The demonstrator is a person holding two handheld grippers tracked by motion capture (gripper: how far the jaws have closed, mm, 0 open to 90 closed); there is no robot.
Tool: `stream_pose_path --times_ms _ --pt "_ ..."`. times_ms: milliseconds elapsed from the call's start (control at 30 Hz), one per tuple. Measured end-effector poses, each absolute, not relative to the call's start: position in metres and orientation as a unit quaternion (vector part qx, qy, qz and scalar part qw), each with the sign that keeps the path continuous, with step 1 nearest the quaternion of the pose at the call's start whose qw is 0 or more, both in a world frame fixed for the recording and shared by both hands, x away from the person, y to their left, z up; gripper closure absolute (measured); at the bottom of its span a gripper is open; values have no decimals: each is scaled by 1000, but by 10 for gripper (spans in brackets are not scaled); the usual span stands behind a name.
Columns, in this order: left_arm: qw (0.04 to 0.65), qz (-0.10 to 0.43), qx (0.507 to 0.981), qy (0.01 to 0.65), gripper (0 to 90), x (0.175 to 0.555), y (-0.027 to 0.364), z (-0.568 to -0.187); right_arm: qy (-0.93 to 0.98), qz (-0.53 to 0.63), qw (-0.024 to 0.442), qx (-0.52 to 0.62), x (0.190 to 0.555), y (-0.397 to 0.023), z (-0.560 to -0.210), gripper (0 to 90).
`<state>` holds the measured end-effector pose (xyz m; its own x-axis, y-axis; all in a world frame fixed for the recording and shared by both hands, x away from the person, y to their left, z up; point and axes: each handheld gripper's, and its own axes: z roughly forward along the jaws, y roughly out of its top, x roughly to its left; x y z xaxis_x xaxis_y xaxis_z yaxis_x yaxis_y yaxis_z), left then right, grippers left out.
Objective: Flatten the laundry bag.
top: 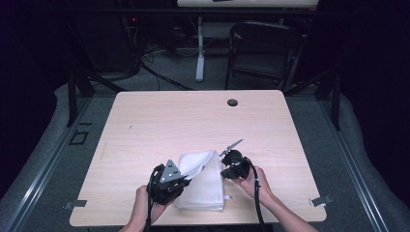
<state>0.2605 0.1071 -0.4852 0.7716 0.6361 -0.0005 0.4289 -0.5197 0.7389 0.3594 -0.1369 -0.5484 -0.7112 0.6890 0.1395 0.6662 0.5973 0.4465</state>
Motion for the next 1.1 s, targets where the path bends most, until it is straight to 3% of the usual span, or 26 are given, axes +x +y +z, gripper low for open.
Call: stream_pose_path --times_ms 467,1100 --pt "367 129 871 300 878 261 102 -491 901 229 7 368 363 -118 -555 900" --pt "381 145 834 373 881 266 156 -482 903 220 10 369 361 -116 -556 900"
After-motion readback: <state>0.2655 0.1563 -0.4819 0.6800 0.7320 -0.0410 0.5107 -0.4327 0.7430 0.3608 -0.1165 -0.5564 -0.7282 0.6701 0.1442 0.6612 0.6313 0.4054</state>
